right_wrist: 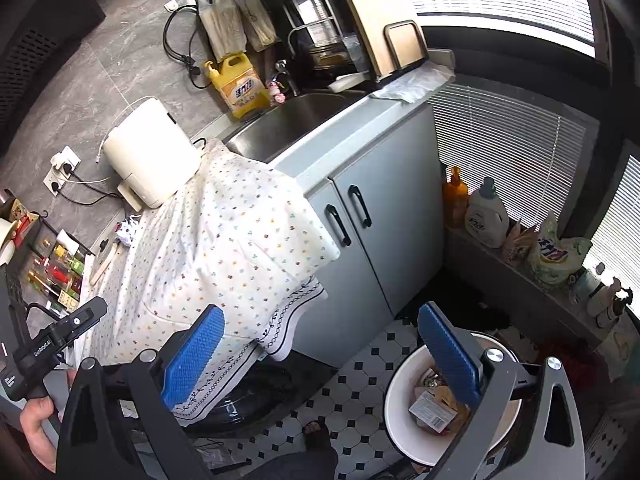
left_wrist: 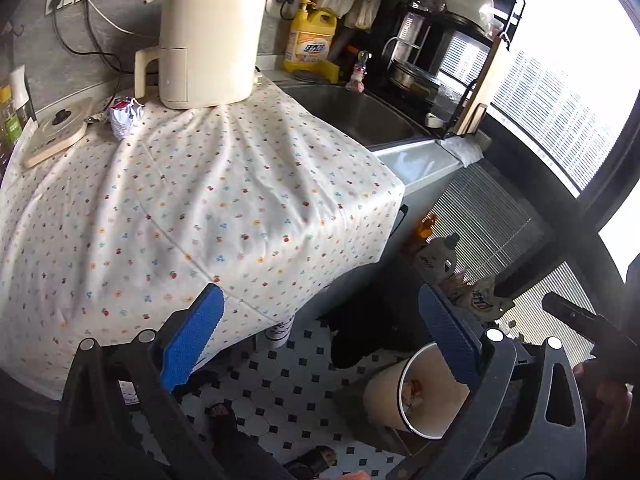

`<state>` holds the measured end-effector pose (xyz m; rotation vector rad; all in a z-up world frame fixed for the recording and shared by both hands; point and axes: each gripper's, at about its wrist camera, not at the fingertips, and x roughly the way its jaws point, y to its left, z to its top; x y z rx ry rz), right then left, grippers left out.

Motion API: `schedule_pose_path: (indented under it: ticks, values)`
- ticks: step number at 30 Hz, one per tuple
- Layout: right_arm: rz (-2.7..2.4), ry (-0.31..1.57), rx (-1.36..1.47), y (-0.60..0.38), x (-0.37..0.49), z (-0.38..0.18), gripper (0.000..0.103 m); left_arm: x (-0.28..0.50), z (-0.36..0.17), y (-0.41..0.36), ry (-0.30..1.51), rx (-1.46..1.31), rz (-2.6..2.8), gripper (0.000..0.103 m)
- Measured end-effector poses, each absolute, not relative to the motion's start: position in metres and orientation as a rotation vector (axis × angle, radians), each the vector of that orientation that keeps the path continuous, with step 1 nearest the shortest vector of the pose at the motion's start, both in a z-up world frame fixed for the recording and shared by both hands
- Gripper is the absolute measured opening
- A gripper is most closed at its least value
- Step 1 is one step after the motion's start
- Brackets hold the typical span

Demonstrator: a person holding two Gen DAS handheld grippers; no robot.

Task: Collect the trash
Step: 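Move both empty grippers back to the counter, then grasp the silver foil bag with the left gripper while the right grasps the red-and-white crumpled wrapper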

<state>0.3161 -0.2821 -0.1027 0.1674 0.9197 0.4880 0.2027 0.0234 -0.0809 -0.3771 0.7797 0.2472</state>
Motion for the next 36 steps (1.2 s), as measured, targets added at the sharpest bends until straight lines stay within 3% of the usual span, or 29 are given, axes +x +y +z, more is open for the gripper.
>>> schedule_pose_path:
  ticks: [11,36]
  values:
    - [0.611,0.900,0.107,-0.178,0.331,-0.090,0.095,0.165,-0.075,0.111,0.725,-0.412,0.385,0.097]
    - [0.716,0.899,-0.044,0.106,0.388,-0.105,0.095,0.195,-0.105,0.344,0.691,-0.517,0.496,0.097]
